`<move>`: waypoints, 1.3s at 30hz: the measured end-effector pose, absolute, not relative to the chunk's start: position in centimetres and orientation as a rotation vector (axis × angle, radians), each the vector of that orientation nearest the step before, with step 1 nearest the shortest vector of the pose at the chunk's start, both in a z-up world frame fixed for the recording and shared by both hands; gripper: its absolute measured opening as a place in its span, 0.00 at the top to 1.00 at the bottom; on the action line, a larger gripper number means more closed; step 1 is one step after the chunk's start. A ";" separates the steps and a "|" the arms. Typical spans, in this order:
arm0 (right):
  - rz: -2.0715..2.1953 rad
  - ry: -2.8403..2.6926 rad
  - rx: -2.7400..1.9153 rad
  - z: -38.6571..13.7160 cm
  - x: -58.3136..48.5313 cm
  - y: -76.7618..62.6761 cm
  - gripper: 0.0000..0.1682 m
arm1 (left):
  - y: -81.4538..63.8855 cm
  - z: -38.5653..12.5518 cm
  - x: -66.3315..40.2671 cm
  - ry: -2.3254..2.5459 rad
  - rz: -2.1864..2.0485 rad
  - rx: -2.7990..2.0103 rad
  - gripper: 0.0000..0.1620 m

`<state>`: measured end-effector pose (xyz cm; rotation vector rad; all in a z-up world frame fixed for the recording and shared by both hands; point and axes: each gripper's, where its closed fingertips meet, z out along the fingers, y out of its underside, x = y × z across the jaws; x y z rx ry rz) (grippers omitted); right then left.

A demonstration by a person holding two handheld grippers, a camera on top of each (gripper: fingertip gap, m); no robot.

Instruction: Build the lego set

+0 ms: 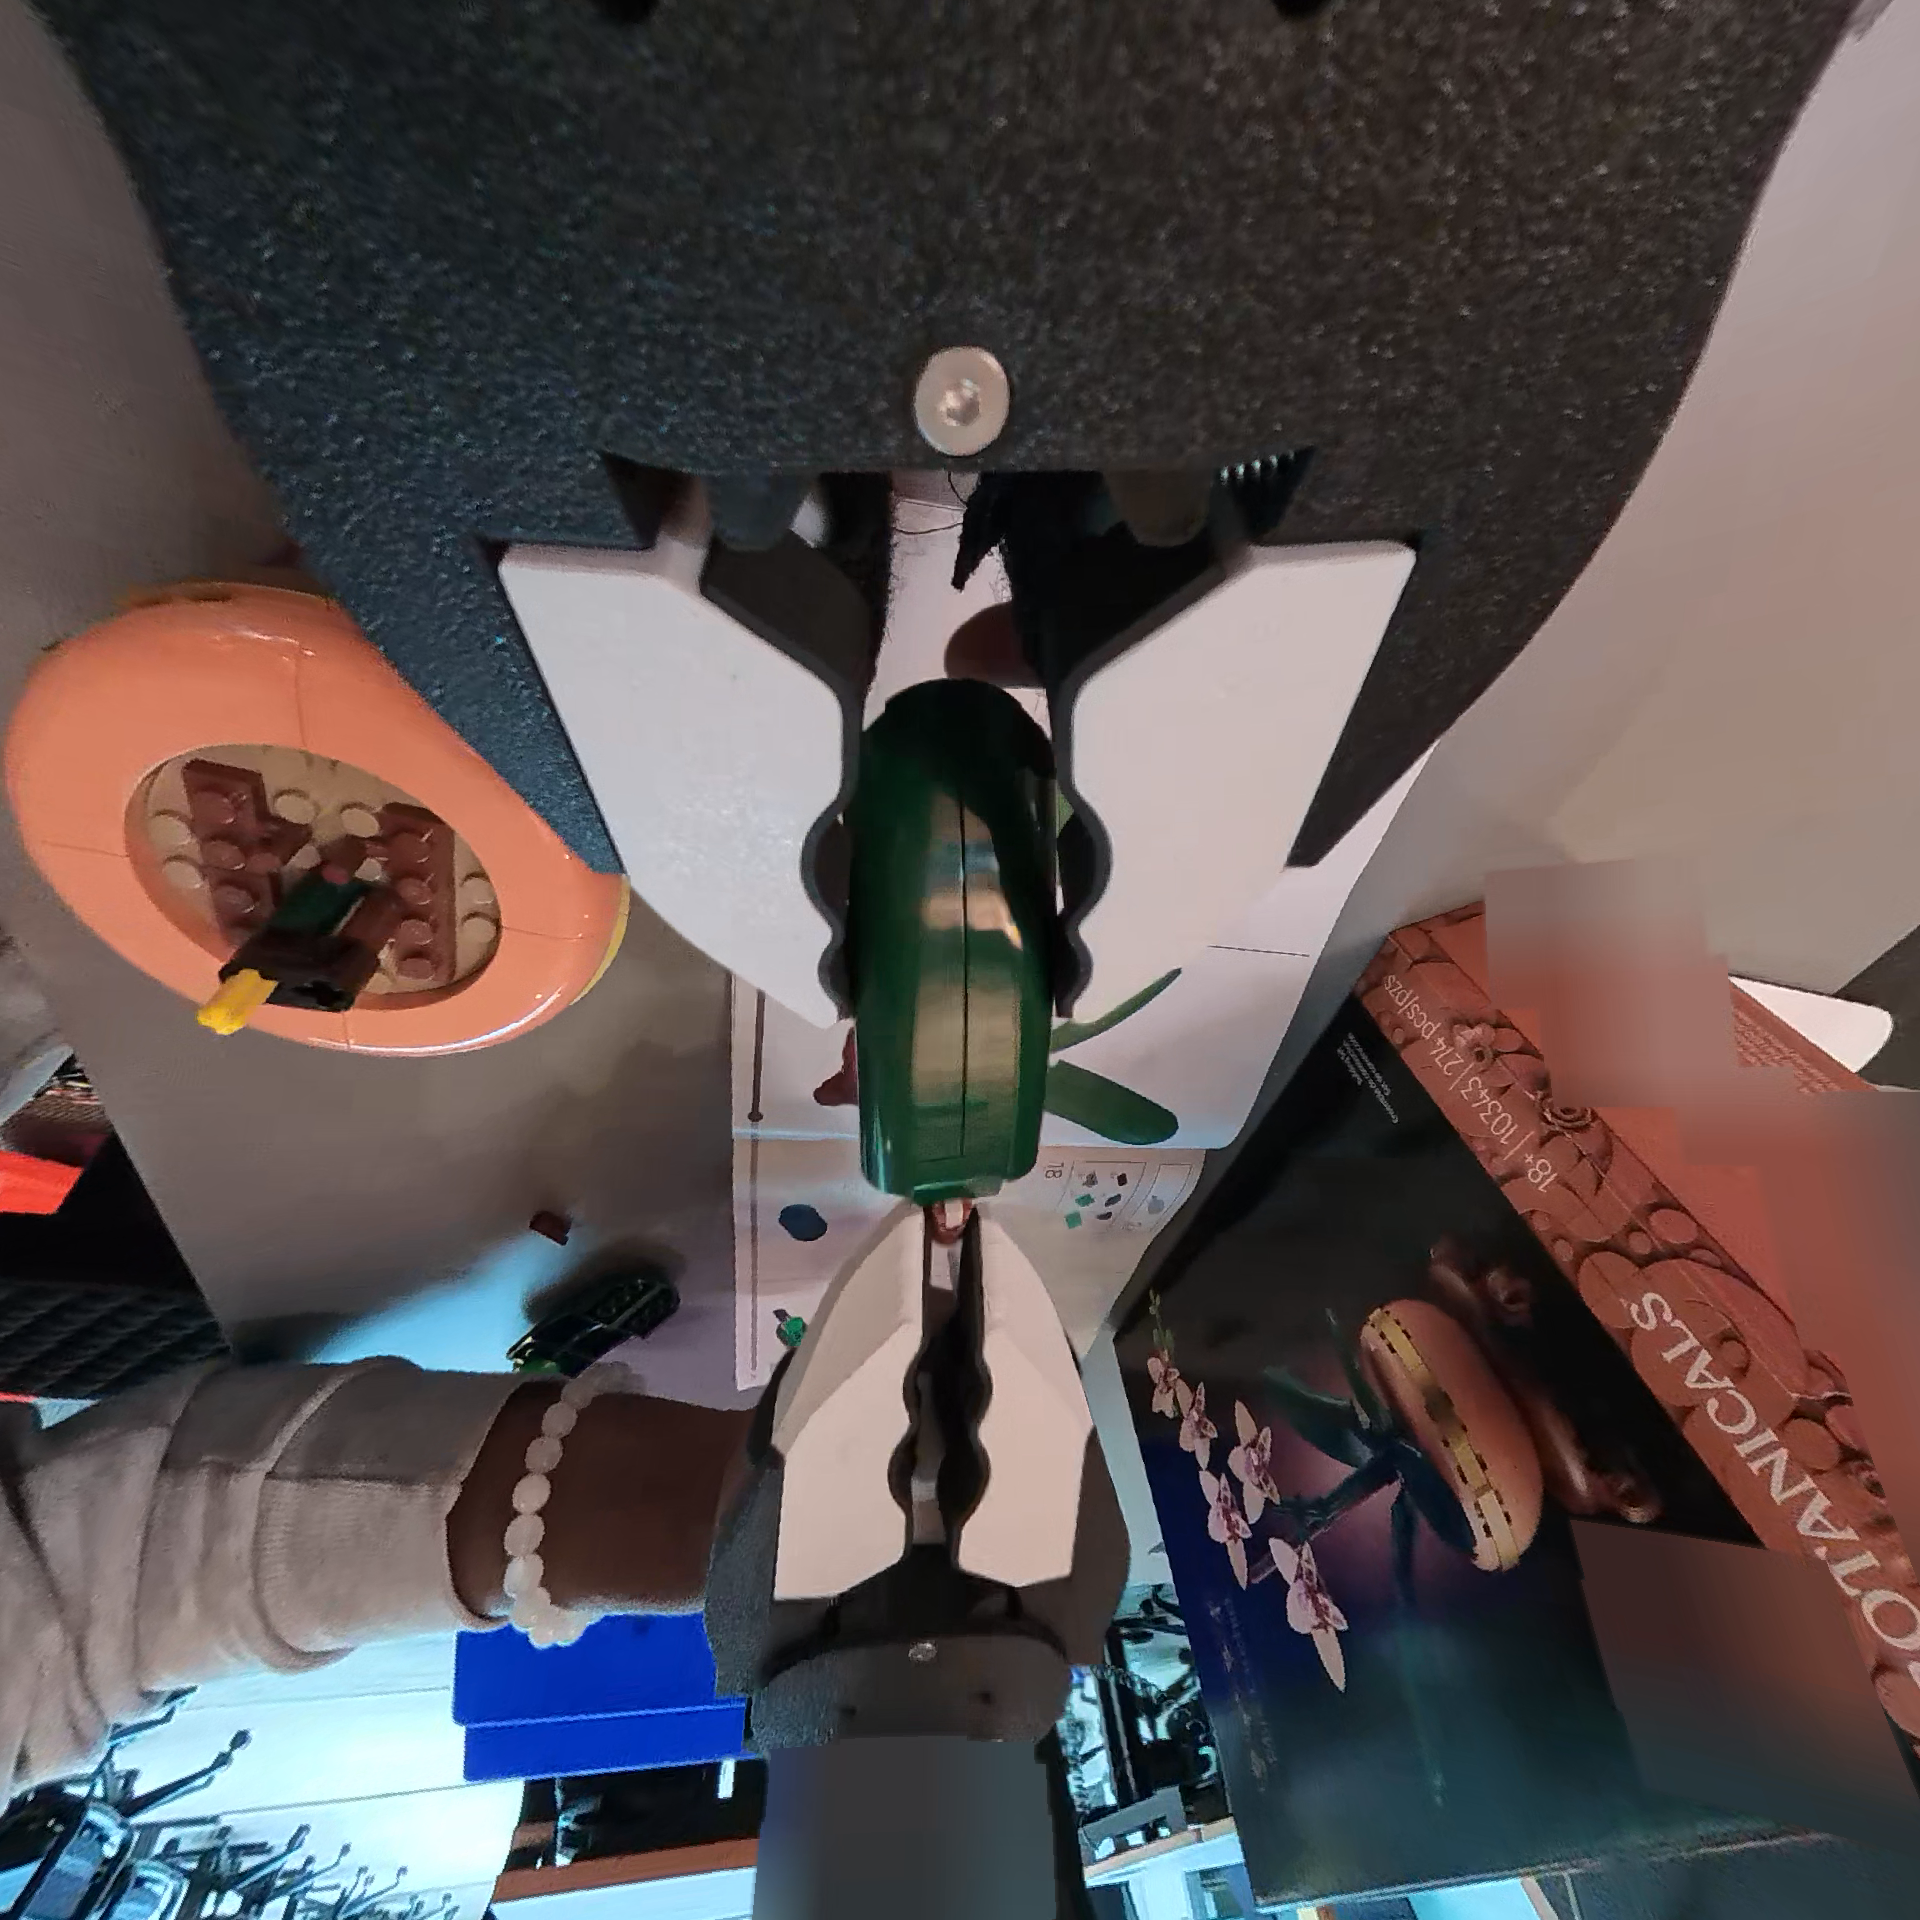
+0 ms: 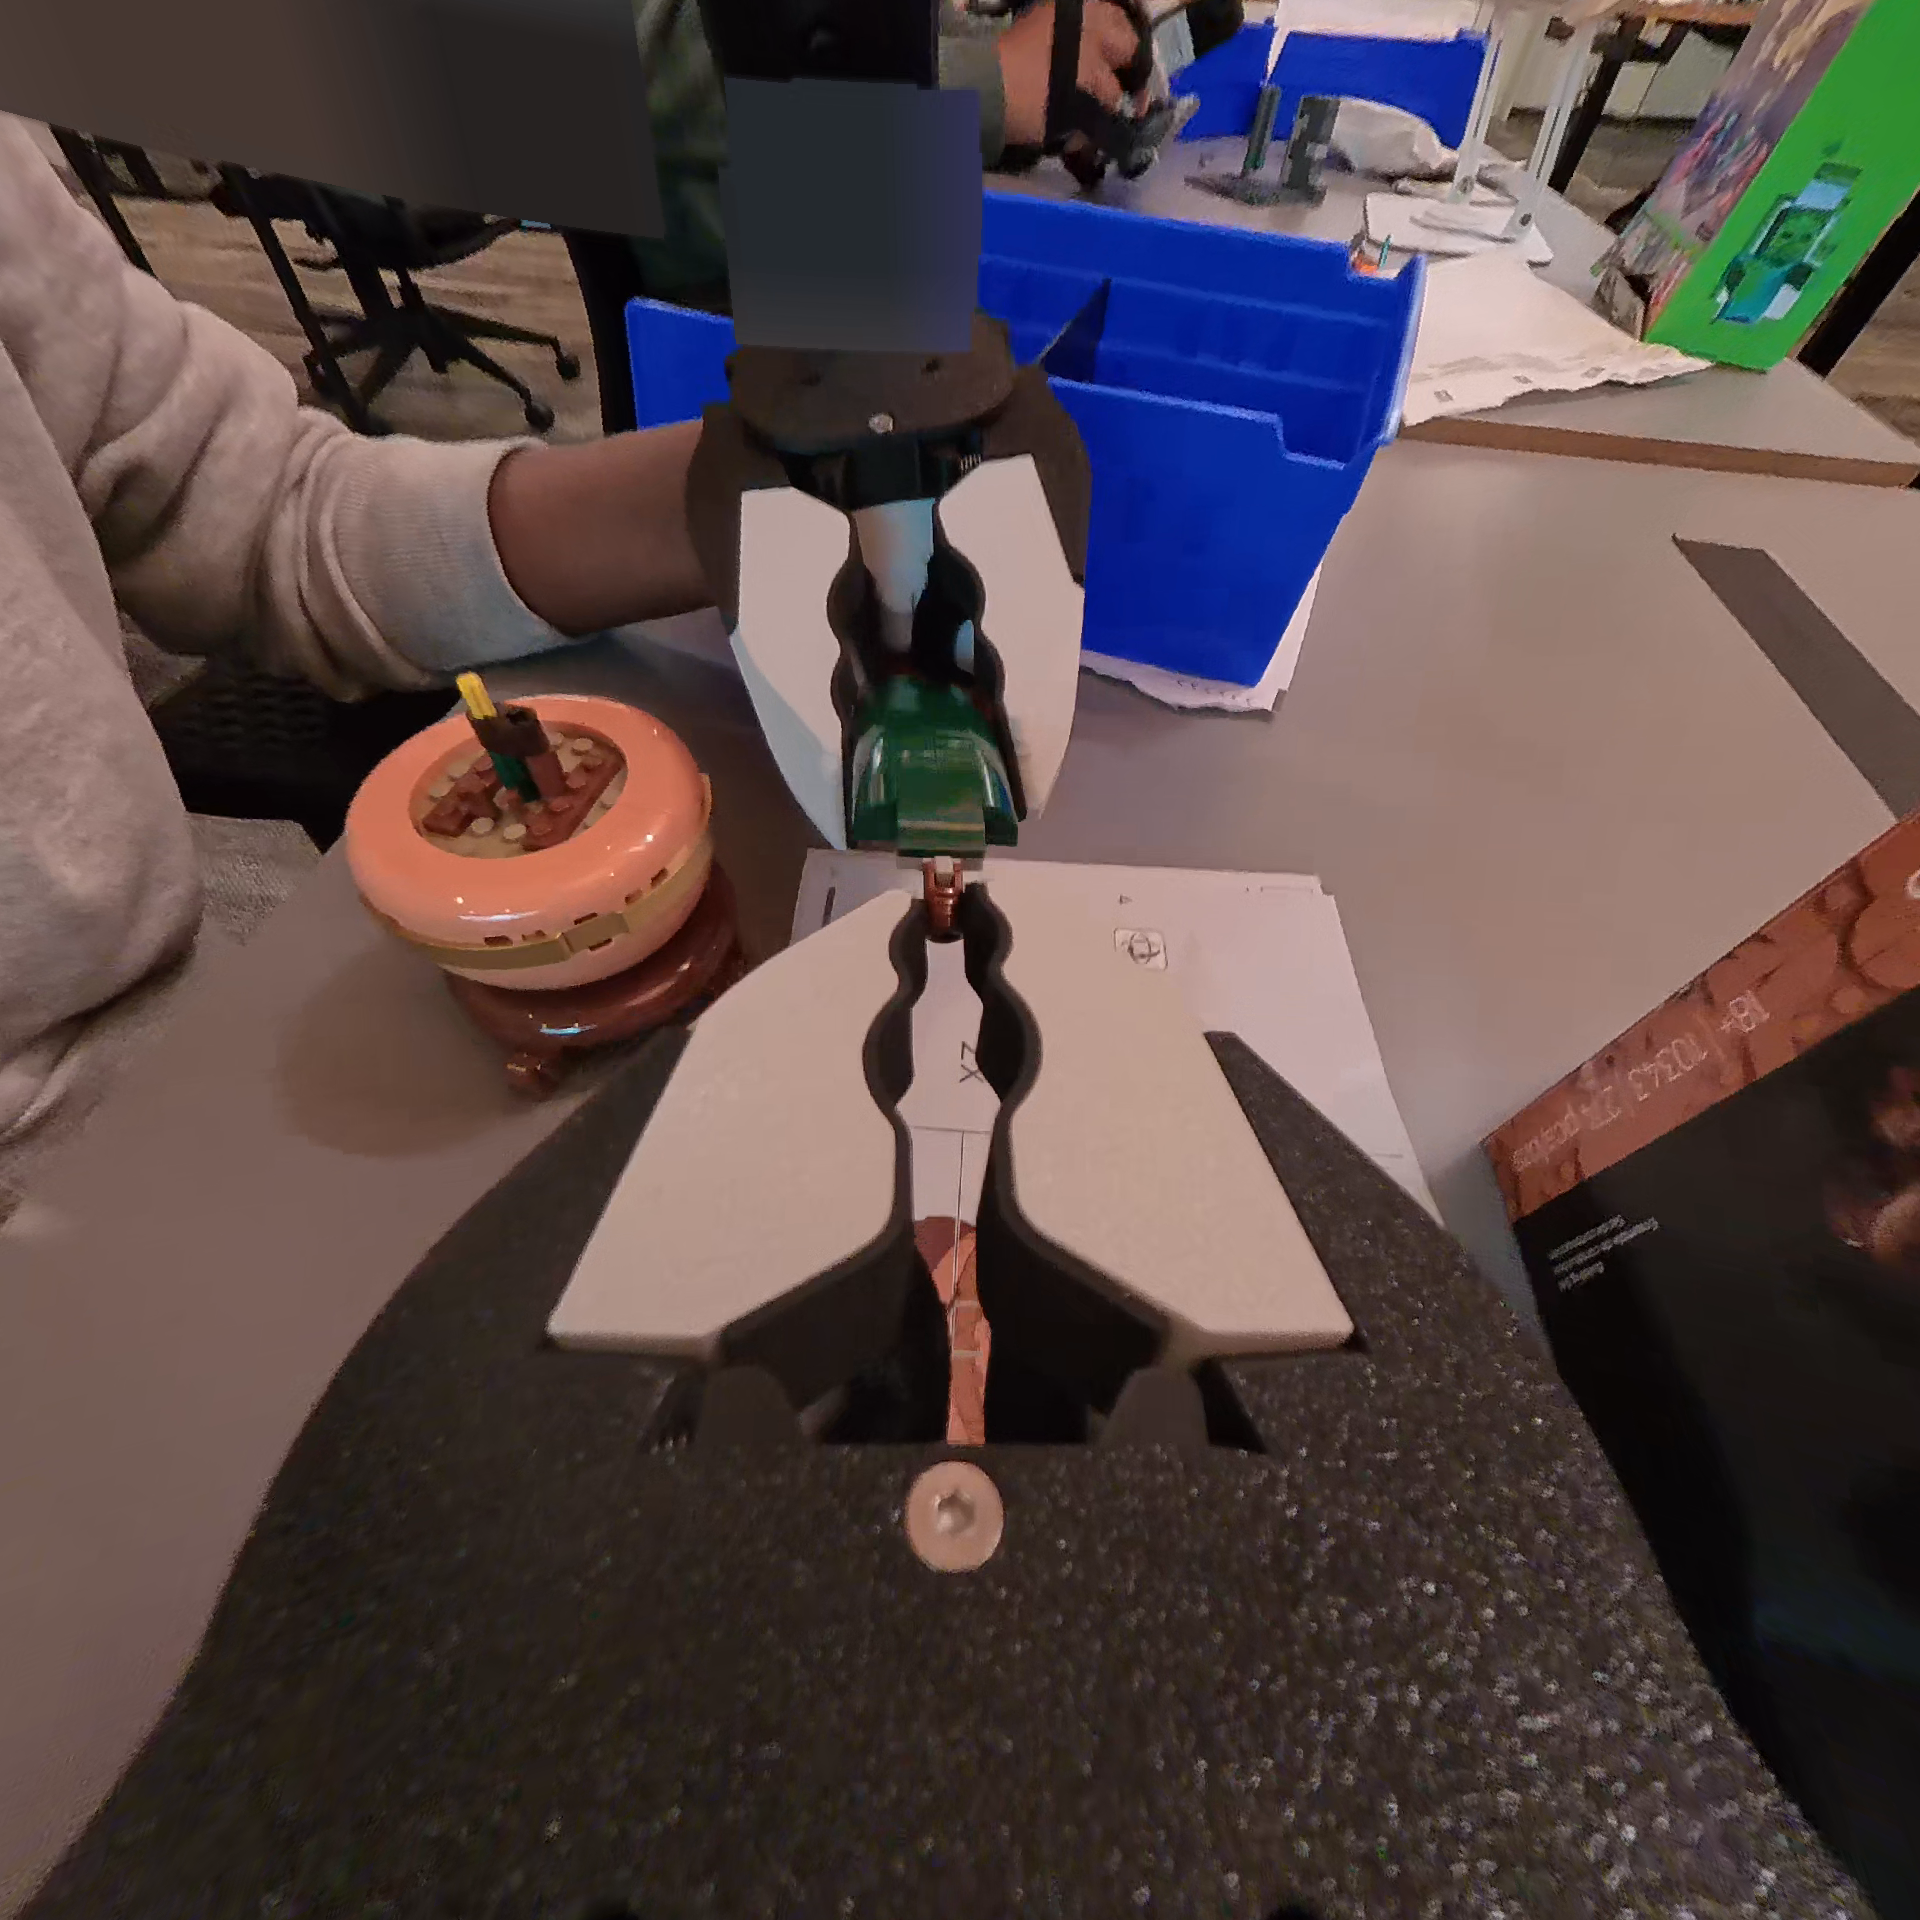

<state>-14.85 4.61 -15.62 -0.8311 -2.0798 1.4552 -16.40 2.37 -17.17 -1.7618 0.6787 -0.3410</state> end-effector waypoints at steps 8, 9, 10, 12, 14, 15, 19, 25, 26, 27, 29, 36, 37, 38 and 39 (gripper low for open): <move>1.304 -2.088 -0.936 -17.2 -15.1 5.5 0.96 | 2.8 -18.7 -18.8 0.618 -0.223 -1.888 0.66; 1.275 -2.077 -0.963 -17.5 -15.2 5.9 0.96 | 3.0 -18.6 -19.9 0.571 -0.170 -1.903 0.60; 1.251 -2.066 -0.989 -17.8 -15.2 6.3 0.96 | 3.1 -18.3 -20.9 0.527 -0.128 -1.904 0.56; 1.226 -2.032 -1.049 -18.5 -15.6 6.4 0.96 | 3.1 -17.3 -21.8 0.469 -0.080 -1.870 0.54; 1.205 -2.014 -1.085 -19.2 -16.1 6.1 0.96 | 3.1 -15.9 -22.5 0.420 -0.012 -1.817 0.54; 1.180 -2.015 -1.096 -19.6 -16.4 5.8 0.96 | 2.9 -15.2 -22.8 0.402 0.034 -1.795 0.55; 1.134 -2.010 -1.111 -20.4 -17.6 4.8 0.96 | 1.7 -13.0 -23.6 0.390 0.270 -1.733 0.59; 1.115 -2.216 -1.023 -20.6 -20.8 3.8 0.96 | -0.4 -9.8 -23.0 0.331 0.285 -1.645 0.63; 1.106 -2.274 -1.023 -20.9 -21.3 3.9 0.96 | -0.5 -9.4 -23.0 0.321 0.284 -1.636 0.63; 1.080 -2.306 -1.026 -21.2 -21.9 4.1 0.96 | -0.7 -9.2 -23.1 0.311 0.283 -1.631 0.63; 1.024 -2.344 -0.998 -21.9 -22.9 4.4 0.96 | -1.0 -9.2 -23.2 0.309 0.282 -1.628 0.63; 0.929 -2.429 -0.968 -23.7 -24.3 4.9 0.86 | -1.5 -9.4 -23.7 0.300 0.276 -1.623 0.63; 0.936 -2.418 -0.983 -23.6 -24.3 5.1 0.81 | -1.5 -9.4 -23.6 0.309 0.273 -1.626 0.63; 0.941 -2.394 -0.990 -23.2 -24.3 5.4 0.78 | -1.5 -9.5 -23.5 0.317 0.267 -1.632 0.63; 0.956 -2.348 -0.985 -22.2 -24.3 5.7 0.76 | -1.6 -9.6 -23.3 0.321 0.255 -1.637 0.63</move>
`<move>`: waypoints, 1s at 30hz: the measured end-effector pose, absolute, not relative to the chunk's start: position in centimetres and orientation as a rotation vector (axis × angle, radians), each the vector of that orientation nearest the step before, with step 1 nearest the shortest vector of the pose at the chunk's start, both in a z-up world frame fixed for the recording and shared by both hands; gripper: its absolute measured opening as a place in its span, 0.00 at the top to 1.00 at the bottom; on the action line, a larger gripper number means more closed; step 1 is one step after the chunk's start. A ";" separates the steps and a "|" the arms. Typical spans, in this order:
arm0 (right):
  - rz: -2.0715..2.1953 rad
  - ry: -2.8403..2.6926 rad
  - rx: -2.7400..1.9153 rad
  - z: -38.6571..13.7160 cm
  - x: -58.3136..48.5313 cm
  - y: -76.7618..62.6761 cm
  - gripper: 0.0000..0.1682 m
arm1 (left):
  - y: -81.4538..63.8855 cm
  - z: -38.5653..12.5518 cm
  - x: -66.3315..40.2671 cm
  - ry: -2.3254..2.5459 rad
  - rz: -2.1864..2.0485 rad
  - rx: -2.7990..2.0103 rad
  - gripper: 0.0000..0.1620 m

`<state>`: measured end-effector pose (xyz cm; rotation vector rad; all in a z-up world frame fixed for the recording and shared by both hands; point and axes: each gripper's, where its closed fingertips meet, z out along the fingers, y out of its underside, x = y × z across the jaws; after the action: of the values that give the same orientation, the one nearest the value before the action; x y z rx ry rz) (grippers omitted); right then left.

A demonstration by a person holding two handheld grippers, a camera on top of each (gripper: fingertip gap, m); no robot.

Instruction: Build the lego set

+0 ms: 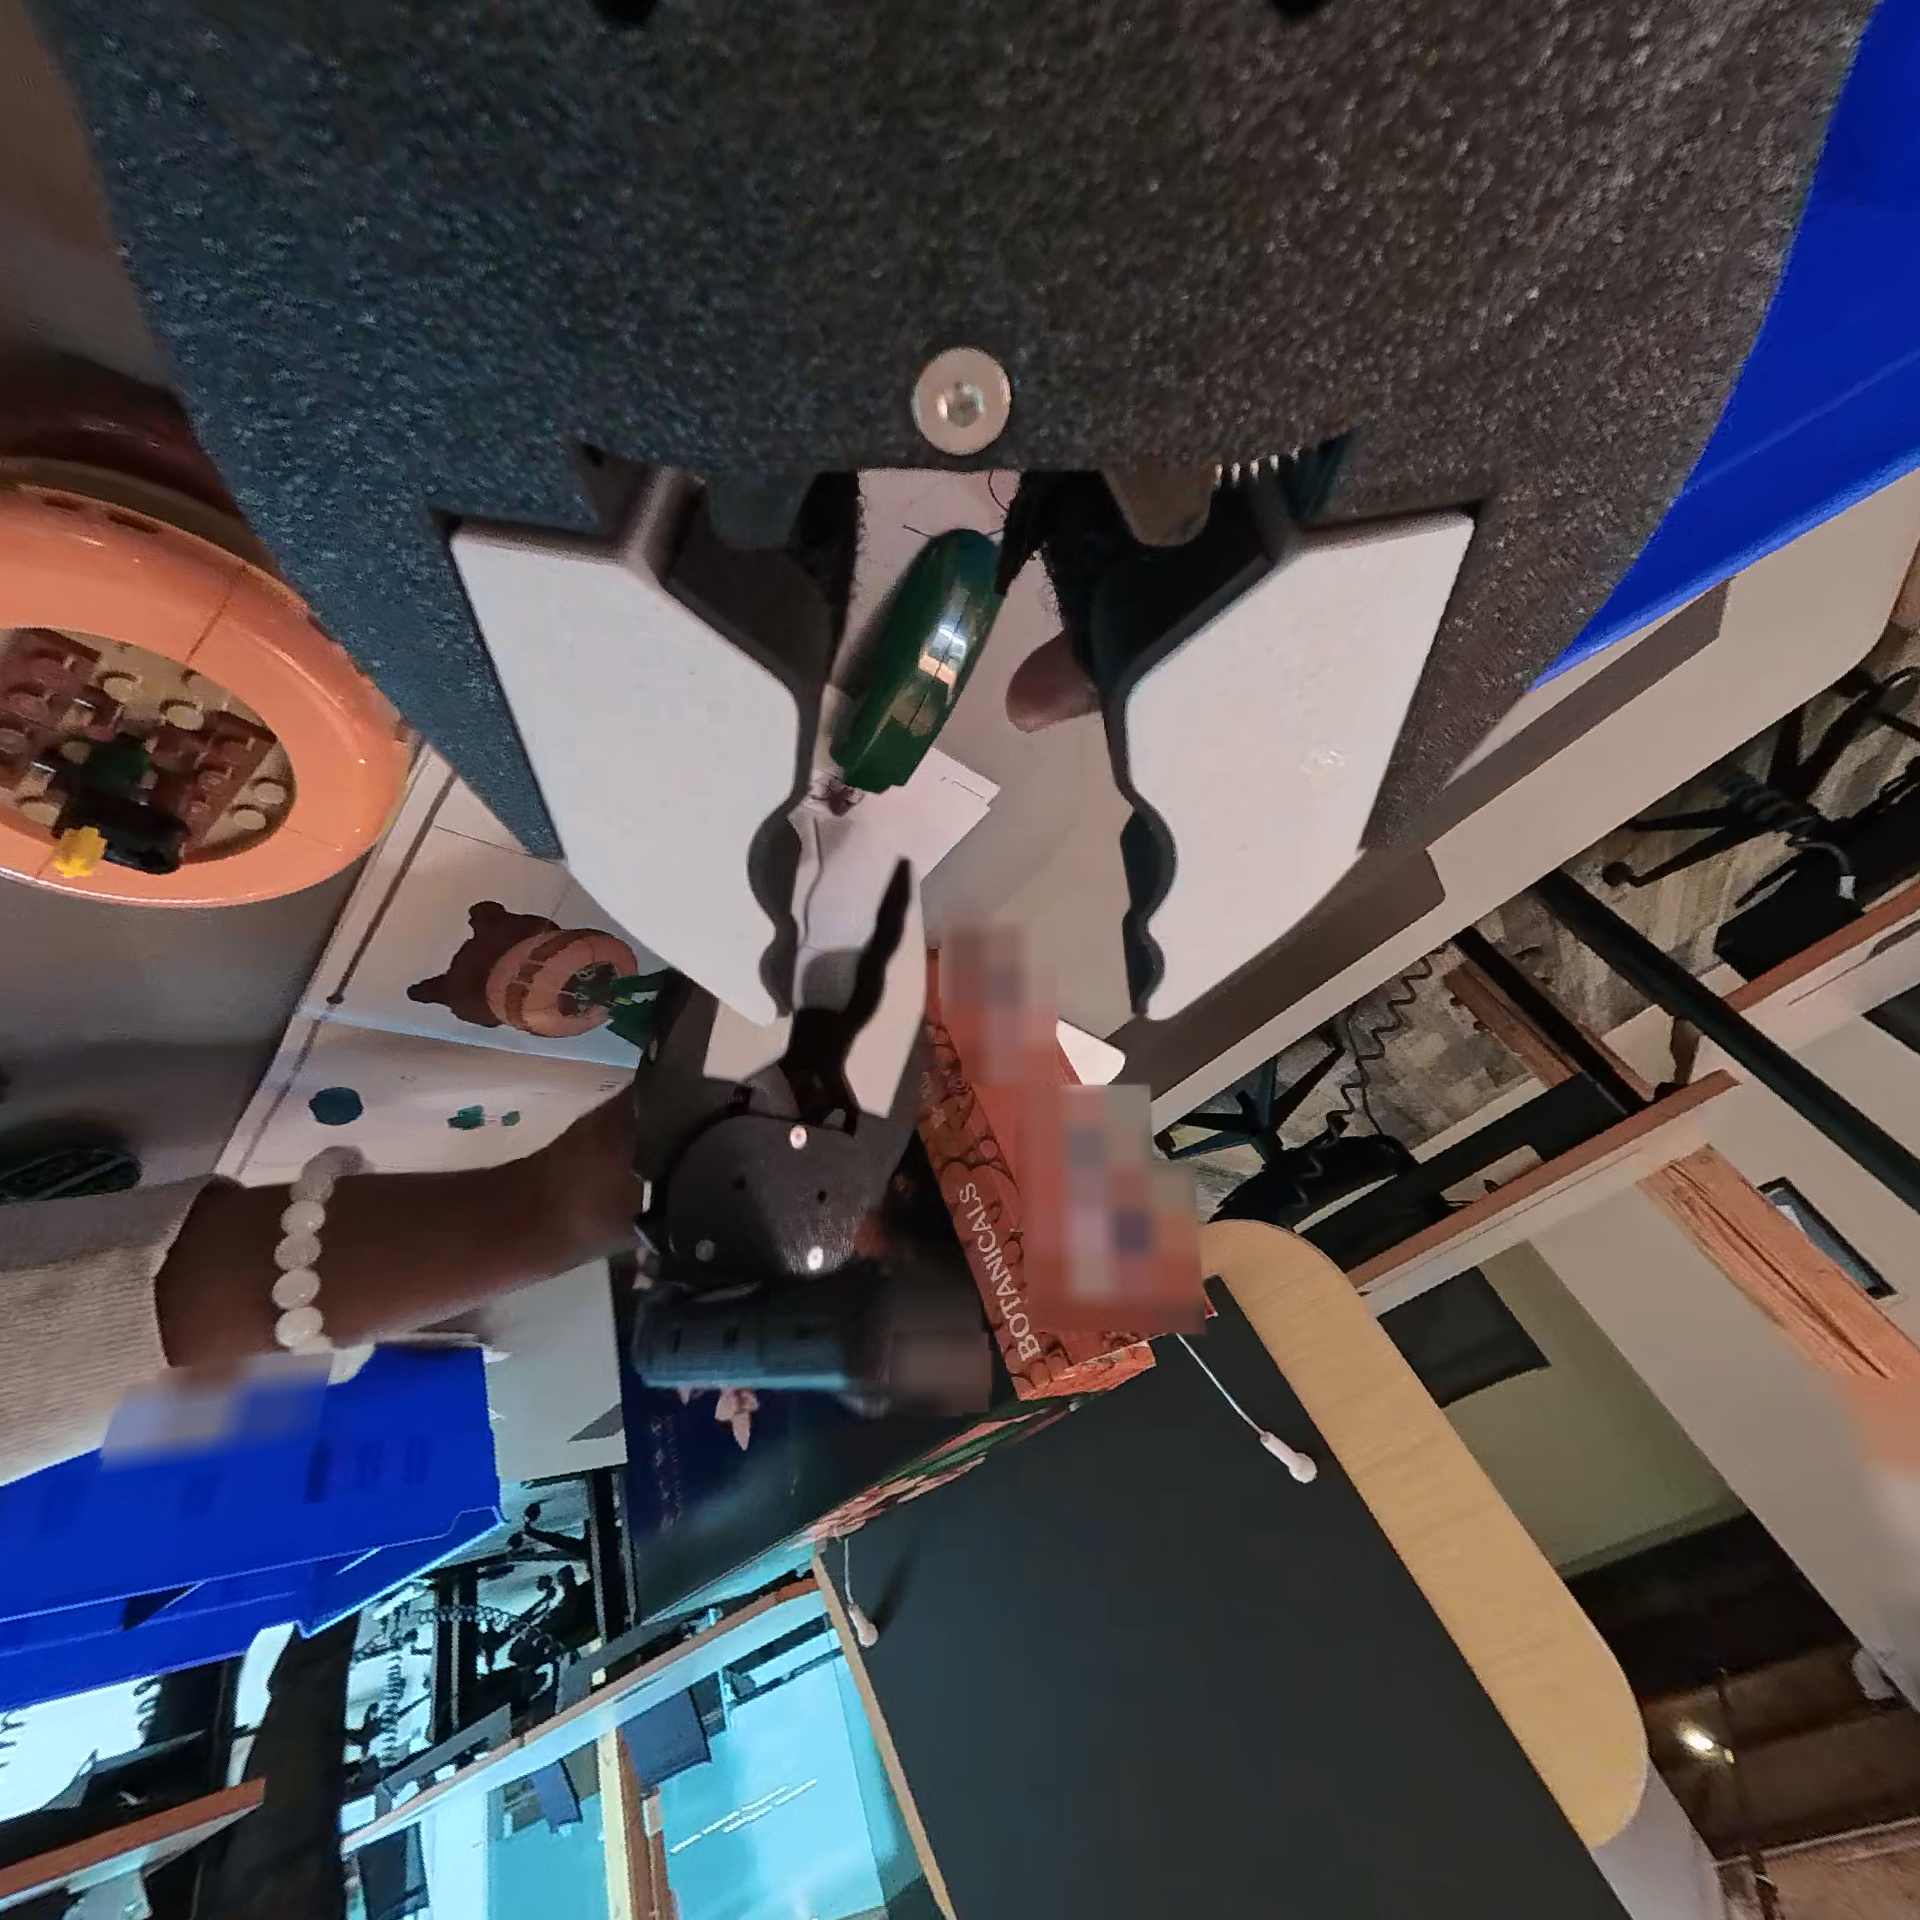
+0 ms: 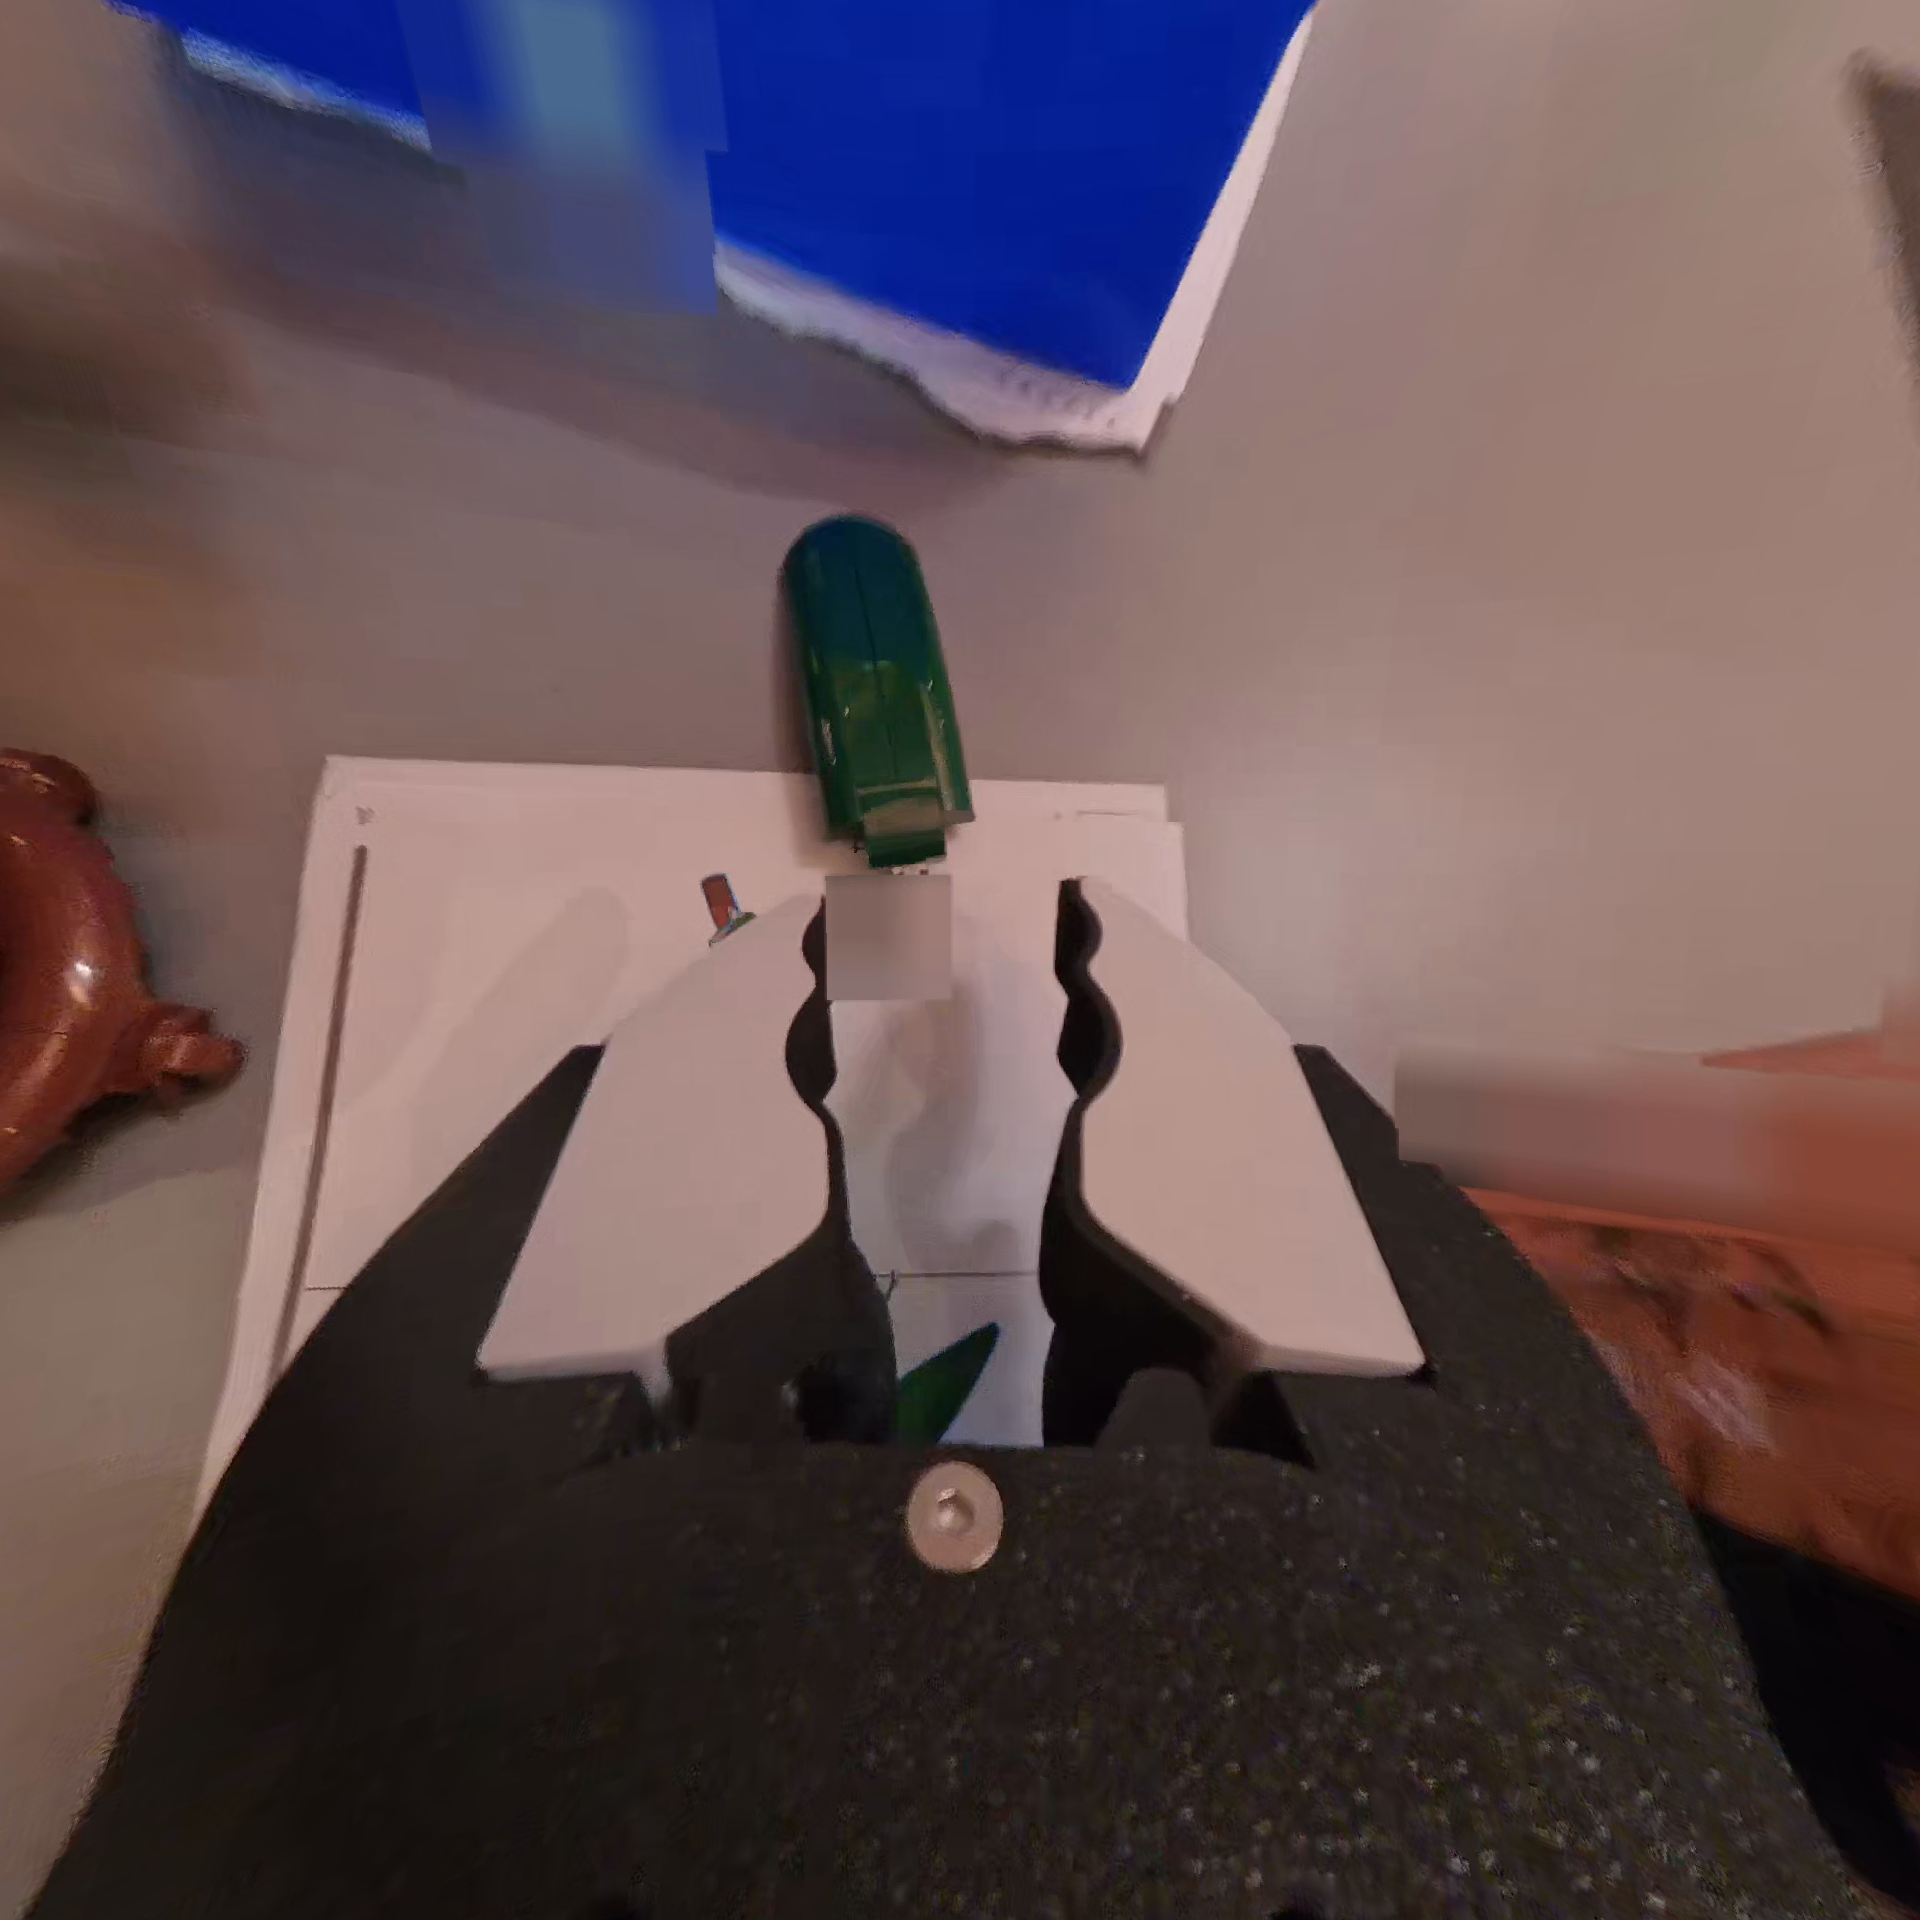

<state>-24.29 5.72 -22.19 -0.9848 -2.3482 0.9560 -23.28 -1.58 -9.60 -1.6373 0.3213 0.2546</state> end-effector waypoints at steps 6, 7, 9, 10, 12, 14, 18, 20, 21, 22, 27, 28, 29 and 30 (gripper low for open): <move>1.205 -1.797 -0.842 -8.9 -17.7 6.8 0.64 | -1.9 -9.3 -21.2 0.301 0.017 -1.622 0.63; 1.202 -1.709 -0.825 -7.0 -15.4 7.3 0.65 | -2.1 -9.0 -20.9 0.300 -0.021 -1.608 0.62; 1.126 -1.579 -0.843 -4.9 -10.5 8.6 0.68 | -2.6 -8.4 -19.7 0.318 -0.114 -1.595 0.60; 1.067 -1.556 -0.872 -4.9 -8.0 9.2 0.70 | -2.8 -8.2 -19.0 0.332 -0.158 -1.597 0.59; 0.930 -1.603 -0.999 -7.1 -3.3 10.2 0.72 | -3.2 -7.8 -17.5 0.374 -0.199 -1.606 0.57; 0.755 -1.732 -1.229 -11.6 1.1 10.8 0.67 | -3.5 -7.5 -15.3 0.455 -0.214 -1.629 0.56; 0.408 -1.959 -1.612 -20.5 8.7 11.0 0.68 | -3.0 -8.0 -10.4 0.621 -0.210 -1.696 0.56; 0.335 -2.022 -1.705 -23.1 10.8 10.7 0.69 | -2.5 -8.7 -8.1 0.683 -0.226 -1.728 0.55; 0.324 -2.022 -1.722 -23.8 11.2 10.7 0.69 | -2.2 -9.0 -7.1 0.707 -0.235 -1.737 0.55; 0.316 -2.011 -1.727 -24.3 11.4 10.9 0.69 | -2.0 -9.3 -6.2 0.727 -0.247 -1.738 0.55; 0.488 -1.901 -1.741 -25.2 9.7 10.9 0.72 | -1.7 -10.6 -2.4 0.807 -0.323 -1.726 0.56; 0.536 -1.881 -1.777 -25.3 9.4 10.8 0.74 | -1.7 -10.7 -2.0 0.831 -0.328 -1.712 0.57; 0.587 -1.860 -1.824 -25.4 9.1 10.6 0.77 | -1.8 -10.6 -1.6 0.854 -0.332 -1.696 0.57; 0.636 -1.832 -1.873 -25.5 8.8 10.4 0.80 | -1.8 -10.4 -1.4 0.876 -0.330 -1.680 0.57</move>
<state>8.79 10.45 -25.47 -1.8734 -1.8322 0.6363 -1.42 -1.82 -10.39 -1.6800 0.8761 -0.3303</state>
